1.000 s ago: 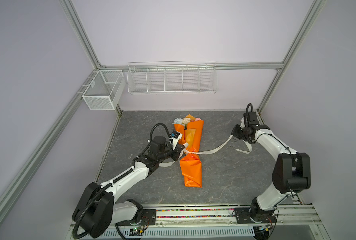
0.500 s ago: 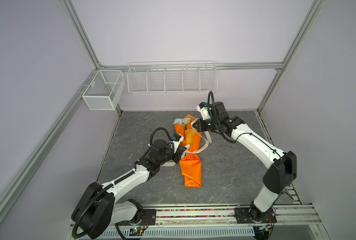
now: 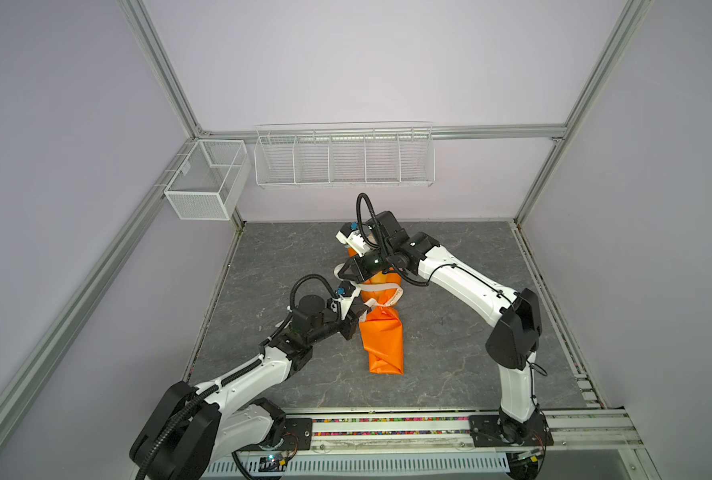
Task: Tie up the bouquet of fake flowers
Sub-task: 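Bring the right gripper's ribbon end over the bouquet toward the left gripper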
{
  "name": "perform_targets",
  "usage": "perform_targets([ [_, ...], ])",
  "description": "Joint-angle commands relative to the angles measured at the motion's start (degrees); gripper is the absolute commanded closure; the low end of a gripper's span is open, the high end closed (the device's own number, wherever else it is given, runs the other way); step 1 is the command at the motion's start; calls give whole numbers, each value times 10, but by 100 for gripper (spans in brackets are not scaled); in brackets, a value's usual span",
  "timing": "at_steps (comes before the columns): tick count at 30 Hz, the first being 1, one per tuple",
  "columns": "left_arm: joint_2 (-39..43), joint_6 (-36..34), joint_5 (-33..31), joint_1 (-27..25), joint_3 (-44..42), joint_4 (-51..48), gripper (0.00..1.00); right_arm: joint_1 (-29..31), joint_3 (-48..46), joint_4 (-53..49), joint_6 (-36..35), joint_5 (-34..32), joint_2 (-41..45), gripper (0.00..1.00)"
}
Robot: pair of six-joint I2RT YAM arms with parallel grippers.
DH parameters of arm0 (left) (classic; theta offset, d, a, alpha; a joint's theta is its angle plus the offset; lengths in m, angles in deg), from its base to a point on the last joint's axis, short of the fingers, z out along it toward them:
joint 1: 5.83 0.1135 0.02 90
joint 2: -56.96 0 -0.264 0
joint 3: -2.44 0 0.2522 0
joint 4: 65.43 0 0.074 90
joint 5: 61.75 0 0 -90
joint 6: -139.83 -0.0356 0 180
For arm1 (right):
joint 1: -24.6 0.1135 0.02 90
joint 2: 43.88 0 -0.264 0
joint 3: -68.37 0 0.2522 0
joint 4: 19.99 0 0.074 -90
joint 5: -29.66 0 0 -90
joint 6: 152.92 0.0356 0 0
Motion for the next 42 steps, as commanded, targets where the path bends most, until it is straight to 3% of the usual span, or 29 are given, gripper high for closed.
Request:
perform_targets([
  [1,12,-13,11,-4,-9,39,100,0,38,-36,-21,69,-41,87],
  [3,10,-14,11,-4,-8,39,100,-1,71,-81,-35,48,-60,80],
  [5,10,-16,7,-4,-5,33,100,-3,93,-127,-55,-20,-56,72],
  [7,9,-17,4,-4,-3,32,100,-20,69,-122,-32,-82,-28,65],
  [11,10,-19,-4,-4,1,29,100,-73,-45,-51,33,-108,72,51],
  [14,8,-17,-7,-4,6,26,100,-108,-162,24,96,-113,166,48],
  [17,2,-15,-5,-4,13,21,100,-124,-289,90,159,-121,255,35],
  [21,-6,-13,-2,-4,28,9,100,-123,-401,133,227,-107,329,36],
  [26,-16,-19,0,-5,36,9,100,-104,-504,162,431,-128,375,38],
  [29,-25,-26,4,-5,43,1,100,-85,-551,241,527,-118,378,37],
  [33,-33,-30,0,-4,55,-15,100,-60,-547,289,603,-105,352,34],
  [42,-42,-32,0,-4,70,-35,100,-19,-549,374,737,-142,307,28],
])
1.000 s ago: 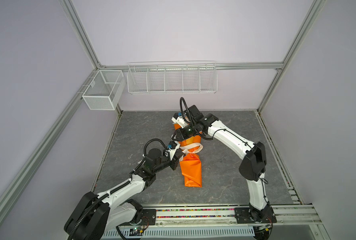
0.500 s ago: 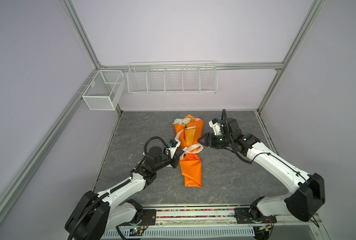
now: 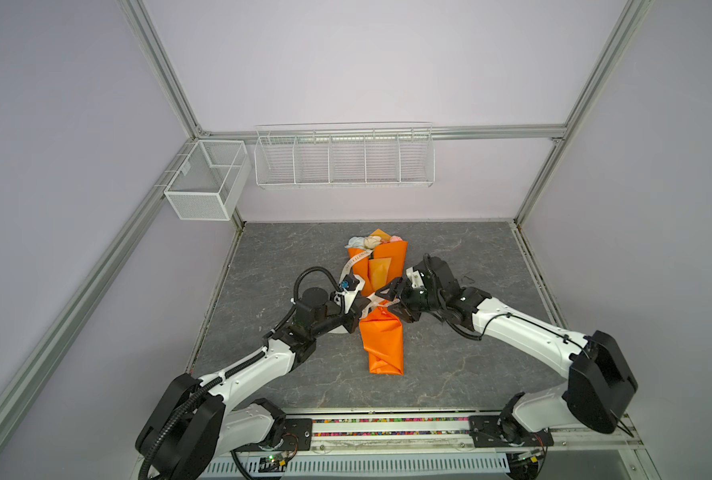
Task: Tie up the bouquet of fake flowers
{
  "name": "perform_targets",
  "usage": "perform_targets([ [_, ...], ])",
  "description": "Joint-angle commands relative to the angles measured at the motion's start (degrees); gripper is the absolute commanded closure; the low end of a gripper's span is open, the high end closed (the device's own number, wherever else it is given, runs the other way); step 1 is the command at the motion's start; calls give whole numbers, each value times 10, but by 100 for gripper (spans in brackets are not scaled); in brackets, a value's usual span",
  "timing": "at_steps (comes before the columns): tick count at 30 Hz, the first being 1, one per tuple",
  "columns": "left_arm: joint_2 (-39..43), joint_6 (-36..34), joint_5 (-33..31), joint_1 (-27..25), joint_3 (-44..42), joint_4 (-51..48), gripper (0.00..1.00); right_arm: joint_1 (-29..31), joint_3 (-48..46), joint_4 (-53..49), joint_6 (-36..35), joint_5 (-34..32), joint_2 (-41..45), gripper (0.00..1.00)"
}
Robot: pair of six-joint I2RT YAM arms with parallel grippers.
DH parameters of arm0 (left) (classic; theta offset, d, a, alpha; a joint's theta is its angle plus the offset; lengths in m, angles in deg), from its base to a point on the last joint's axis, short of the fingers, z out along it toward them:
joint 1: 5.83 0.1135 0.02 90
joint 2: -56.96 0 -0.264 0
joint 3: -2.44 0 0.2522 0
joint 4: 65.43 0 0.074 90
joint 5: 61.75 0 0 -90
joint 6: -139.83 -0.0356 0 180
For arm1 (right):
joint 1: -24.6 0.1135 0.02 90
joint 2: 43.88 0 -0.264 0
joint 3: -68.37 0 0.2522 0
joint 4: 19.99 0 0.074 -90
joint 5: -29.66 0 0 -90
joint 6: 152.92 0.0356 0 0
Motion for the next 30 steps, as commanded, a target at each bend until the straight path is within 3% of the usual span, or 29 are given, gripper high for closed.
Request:
perform_targets([
  [1,-6,-13,4,-4,18,-11,100,12,4,57,106,-24,-16,28],
  [8,-14,-11,9,-5,24,-19,100,19,0,94,154,-44,-29,29],
  [14,-16,-11,4,-6,27,-22,99,20,1,105,171,-31,-44,36],
  [17,-16,-12,4,-6,29,-23,98,22,-8,101,171,-40,-43,46],
  [19,-16,-14,3,-6,30,-27,98,22,-12,104,166,-45,-39,61],
  [23,-17,-14,3,-6,30,-31,97,23,-5,92,143,-48,-32,78],
  [26,-12,-20,0,-7,35,-52,86,23,-1,67,117,-56,-27,85],
  [30,20,-10,-32,-6,41,-107,57,22,8,29,64,-69,-23,91],
])
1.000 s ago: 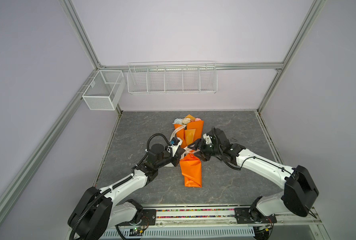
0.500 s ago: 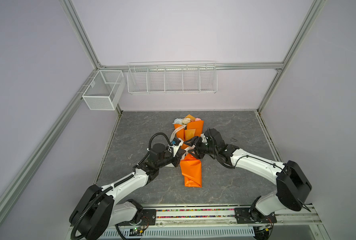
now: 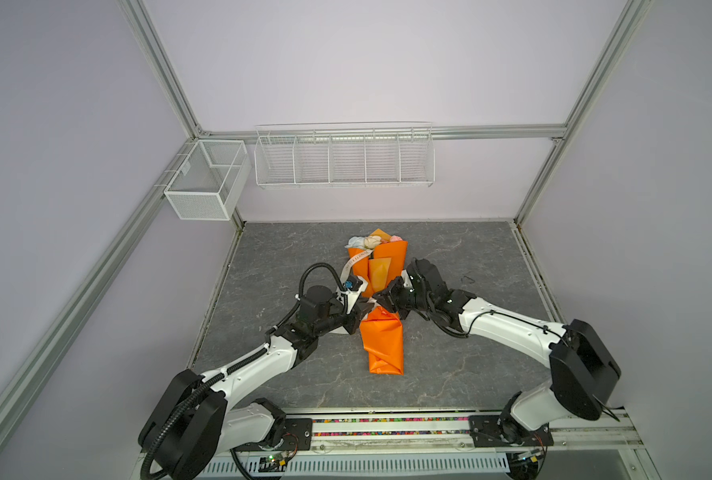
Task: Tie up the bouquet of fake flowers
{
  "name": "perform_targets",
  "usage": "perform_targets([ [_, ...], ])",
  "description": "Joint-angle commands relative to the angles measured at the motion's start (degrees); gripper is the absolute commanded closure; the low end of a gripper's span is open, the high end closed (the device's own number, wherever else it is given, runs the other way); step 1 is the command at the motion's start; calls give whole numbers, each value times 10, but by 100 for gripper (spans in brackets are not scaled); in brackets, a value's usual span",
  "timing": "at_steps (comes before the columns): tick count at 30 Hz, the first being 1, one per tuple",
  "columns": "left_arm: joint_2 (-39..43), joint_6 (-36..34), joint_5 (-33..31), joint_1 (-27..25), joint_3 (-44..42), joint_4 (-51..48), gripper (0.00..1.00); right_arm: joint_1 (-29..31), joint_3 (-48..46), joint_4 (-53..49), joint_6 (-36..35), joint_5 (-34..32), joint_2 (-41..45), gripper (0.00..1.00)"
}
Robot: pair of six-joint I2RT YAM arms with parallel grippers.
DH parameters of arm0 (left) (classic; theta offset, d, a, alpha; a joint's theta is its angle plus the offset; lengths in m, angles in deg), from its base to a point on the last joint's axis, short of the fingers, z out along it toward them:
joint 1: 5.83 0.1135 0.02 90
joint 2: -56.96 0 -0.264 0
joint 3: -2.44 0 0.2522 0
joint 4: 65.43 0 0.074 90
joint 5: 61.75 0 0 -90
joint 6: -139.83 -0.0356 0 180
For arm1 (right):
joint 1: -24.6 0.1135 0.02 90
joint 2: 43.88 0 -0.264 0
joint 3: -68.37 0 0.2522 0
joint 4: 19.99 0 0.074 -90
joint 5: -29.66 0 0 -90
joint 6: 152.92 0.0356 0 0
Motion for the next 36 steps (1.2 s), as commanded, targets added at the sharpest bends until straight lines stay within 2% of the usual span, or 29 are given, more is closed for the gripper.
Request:
perform_targets([
  [1,41,2,-25,-1,15,-52,51,2,12,-41,-33,-19,16,91],
  [4,95,90,-99,1,-7,-72,41,1,24,-55,-62,-16,9,91],
  [7,147,157,-123,20,-28,-92,29,1,39,-75,-89,-15,3,92],
  [9,156,238,-127,59,-26,-120,29,1,48,-88,-103,-14,0,92],
  [10,148,286,-120,91,-17,-145,29,1,51,-95,-112,-15,-2,92],
  [12,107,337,-86,146,7,-185,30,1,58,-109,-123,-16,-3,92],
  [14,48,342,-75,168,48,-247,34,1,64,-117,-134,-17,-4,92],
  [21,-146,351,-104,169,188,-384,40,1,77,-126,-146,-9,-16,91],
  [24,-195,357,-113,169,215,-397,40,1,79,-126,-147,-4,-22,92],
  [33,-305,358,-85,163,274,-399,43,1,84,-126,-148,3,-32,92],
  [36,-325,356,-79,162,285,-397,48,1,87,-128,-150,4,-33,92],
])
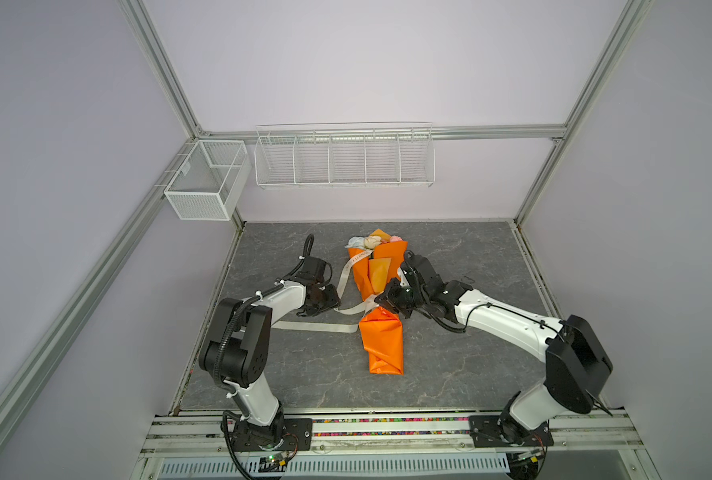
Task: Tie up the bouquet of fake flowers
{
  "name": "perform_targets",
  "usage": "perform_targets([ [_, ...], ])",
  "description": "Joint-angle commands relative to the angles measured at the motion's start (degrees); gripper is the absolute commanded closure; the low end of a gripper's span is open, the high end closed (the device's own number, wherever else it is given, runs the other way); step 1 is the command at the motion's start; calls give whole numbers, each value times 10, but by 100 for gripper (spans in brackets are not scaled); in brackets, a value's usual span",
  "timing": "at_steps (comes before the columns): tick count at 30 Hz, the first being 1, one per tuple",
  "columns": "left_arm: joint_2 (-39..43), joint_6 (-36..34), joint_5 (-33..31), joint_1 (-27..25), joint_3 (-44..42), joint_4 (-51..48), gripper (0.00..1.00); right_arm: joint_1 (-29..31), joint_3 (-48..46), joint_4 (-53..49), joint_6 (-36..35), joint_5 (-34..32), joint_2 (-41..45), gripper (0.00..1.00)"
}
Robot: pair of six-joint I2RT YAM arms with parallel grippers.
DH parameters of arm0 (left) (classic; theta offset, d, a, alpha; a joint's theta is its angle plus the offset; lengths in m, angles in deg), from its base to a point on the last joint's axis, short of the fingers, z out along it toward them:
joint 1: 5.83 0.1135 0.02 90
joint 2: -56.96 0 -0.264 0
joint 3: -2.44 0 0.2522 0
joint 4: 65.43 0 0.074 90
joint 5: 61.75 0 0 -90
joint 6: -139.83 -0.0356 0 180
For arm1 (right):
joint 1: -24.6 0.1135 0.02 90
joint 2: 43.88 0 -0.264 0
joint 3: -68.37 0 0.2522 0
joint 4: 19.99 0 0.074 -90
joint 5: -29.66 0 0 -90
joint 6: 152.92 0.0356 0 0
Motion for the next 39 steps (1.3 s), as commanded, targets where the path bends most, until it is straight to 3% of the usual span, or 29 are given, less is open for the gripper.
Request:
perform_targets([
  [1,-18,6,5,-5,27,-11,50,1,17,-3,-4,4,-6,92],
  [7,-40,-1,-3,-9,38,-18,62,1,22,-10,-8,4,-8,92],
  [16,-24,-11,-44,-28,56,-54,99,-1,23,-19,-15,2,-6,92],
  [20,66,5,-41,-30,31,-50,100,-11,29,-27,-29,6,-12,92],
  [29,348,23,-13,-73,-75,-33,100,-34,69,-48,-80,44,-47,92],
  [34,429,13,3,-129,-103,8,100,-49,90,-49,-98,65,-67,92],
  [39,429,-57,-42,-251,-88,44,95,-64,107,-59,-117,86,-83,92],
])
